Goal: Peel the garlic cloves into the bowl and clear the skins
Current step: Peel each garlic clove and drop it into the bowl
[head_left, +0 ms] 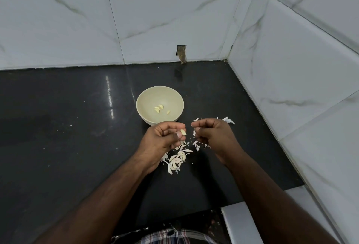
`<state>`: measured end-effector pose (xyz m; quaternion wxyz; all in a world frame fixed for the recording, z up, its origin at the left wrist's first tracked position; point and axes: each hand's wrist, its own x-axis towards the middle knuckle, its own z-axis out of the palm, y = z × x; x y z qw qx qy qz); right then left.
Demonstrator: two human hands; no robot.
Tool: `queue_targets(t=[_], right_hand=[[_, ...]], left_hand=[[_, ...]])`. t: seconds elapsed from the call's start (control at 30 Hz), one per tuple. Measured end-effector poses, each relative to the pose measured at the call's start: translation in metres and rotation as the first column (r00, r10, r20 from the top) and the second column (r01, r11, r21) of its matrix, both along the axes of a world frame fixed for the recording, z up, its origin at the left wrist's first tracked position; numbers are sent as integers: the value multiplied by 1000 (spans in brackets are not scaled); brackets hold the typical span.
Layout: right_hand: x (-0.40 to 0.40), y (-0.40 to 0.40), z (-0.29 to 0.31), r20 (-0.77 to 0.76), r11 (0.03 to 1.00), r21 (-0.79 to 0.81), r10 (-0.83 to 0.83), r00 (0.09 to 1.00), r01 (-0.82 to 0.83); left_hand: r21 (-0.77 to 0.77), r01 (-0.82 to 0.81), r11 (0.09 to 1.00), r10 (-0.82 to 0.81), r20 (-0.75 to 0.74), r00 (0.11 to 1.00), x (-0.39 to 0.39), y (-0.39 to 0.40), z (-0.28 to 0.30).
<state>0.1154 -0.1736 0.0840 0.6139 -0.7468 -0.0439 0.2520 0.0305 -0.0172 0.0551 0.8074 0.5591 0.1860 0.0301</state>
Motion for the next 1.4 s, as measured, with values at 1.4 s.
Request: queue_targets(t=[1.4], right_hand=[[2, 13, 0, 477, 798, -597, 430, 767, -76]], left_hand=[[-12, 1, 1000, -2, -91, 996, 7, -3, 20]])
